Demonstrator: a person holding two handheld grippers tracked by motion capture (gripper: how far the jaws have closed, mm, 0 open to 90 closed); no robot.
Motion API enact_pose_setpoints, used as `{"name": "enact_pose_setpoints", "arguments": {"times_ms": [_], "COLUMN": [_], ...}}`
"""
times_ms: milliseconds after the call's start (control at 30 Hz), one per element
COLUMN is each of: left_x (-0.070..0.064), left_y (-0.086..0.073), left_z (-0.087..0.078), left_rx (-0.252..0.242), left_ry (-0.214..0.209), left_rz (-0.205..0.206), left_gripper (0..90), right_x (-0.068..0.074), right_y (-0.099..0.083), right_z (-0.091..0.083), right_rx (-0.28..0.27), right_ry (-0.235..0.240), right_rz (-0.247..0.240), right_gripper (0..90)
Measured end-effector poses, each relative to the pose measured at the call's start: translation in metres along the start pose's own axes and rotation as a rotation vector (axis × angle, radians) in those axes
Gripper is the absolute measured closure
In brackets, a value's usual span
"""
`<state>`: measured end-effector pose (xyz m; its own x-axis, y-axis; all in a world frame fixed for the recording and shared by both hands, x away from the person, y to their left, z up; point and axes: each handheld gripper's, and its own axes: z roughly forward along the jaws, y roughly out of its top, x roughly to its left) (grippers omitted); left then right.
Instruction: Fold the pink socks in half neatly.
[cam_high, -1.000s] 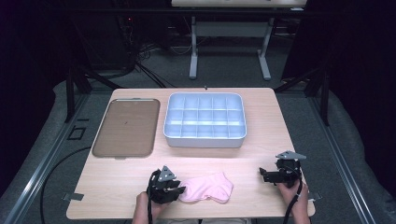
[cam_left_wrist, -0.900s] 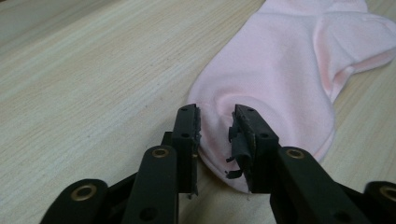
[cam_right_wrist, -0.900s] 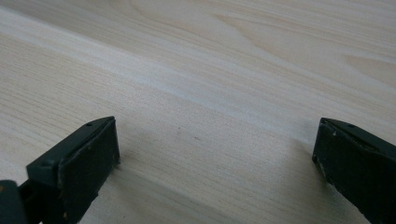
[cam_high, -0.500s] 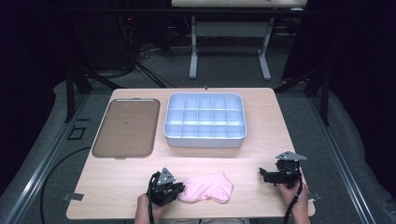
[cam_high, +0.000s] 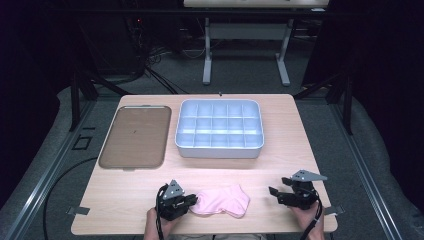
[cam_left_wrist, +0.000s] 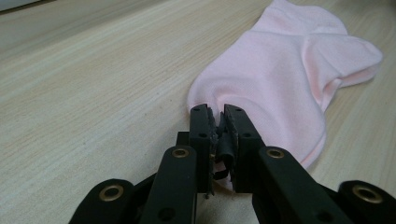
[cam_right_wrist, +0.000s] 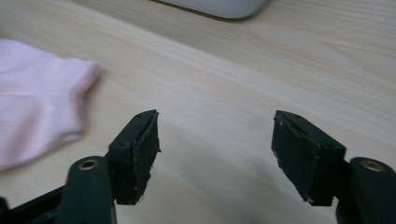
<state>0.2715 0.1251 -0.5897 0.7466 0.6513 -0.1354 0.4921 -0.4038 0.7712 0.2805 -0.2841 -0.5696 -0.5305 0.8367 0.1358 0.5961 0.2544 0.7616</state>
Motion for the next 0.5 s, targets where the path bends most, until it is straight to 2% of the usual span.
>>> {"name": "enact_pose_setpoints", "arguments": {"times_ms": [67,167,267,333,433,500], "left_x": [-0.001,-0.001,-0.001,-0.001,-0.001,0.000], "left_y": [0.000,0.000,0.000,0.000,0.000,0.000], "left_z": [0.000,0.000,0.000,0.000,0.000,0.000], "left_rx": [-0.003,-0.001,-0.003,-0.002,-0.001,0.001], "left_ry": [0.011,0.013,0.011,0.011,0.011,0.006], "left_rz": [0.007,0.010,-0.004,-0.004,0.000,0.000], "left_gripper": [82.0,81.9,81.8,81.8,81.8,81.8], "right_x": [0.021,0.047,0.066,0.073,0.075,0.075], "right_y": [0.005,0.010,0.014,0.013,0.009,0.007], "right_z": [0.000,0.006,0.018,0.025,0.029,0.031], "right_rx": [0.013,0.017,0.074,0.114,0.120,0.133], "right_ry": [0.028,0.106,0.130,0.127,0.125,0.107], "right_rz": [-0.012,0.004,-0.008,0.000,0.017,0.017], "right_gripper": [40.3,50.2,57.6,60.1,61.5,62.4]}}
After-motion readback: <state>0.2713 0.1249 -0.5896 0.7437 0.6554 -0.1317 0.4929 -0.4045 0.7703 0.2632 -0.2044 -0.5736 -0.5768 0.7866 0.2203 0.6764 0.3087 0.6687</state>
